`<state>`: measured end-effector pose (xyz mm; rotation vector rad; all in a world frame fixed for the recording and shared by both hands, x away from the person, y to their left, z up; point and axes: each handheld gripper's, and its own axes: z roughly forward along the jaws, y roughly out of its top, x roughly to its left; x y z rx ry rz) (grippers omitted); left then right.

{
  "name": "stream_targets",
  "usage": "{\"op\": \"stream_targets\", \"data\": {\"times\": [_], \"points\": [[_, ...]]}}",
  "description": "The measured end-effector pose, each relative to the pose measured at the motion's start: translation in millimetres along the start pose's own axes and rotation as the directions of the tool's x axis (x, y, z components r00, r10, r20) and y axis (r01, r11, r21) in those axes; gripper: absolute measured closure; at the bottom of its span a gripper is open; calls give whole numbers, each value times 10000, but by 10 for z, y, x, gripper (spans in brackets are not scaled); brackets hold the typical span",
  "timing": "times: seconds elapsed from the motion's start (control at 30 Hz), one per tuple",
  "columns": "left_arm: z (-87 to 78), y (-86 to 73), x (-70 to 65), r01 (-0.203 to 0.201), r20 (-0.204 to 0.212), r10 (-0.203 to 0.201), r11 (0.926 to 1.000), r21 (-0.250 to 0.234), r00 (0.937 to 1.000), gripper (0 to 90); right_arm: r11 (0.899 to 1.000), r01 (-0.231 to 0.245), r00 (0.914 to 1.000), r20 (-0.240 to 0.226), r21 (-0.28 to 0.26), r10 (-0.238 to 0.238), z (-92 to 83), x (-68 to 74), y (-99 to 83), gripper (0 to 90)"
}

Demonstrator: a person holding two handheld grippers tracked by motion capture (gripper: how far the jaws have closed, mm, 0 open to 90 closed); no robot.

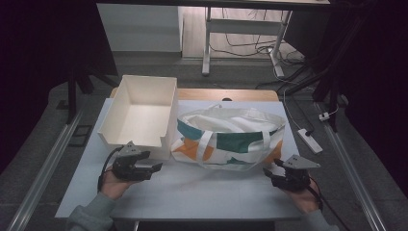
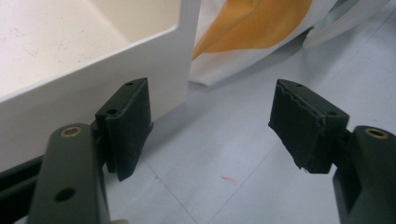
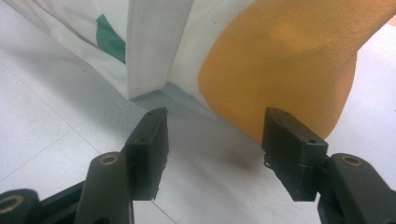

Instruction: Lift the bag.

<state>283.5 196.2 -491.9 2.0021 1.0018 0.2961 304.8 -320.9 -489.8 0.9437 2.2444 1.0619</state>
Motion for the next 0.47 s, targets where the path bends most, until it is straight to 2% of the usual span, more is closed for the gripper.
{"op": "stream_targets", "data": {"times": [0.47], "points": [[10,-6,14,-23,47,23,9999,119,10000,292,9999,44,10000,-5,100,-44,2,-9,-1,403]]}}
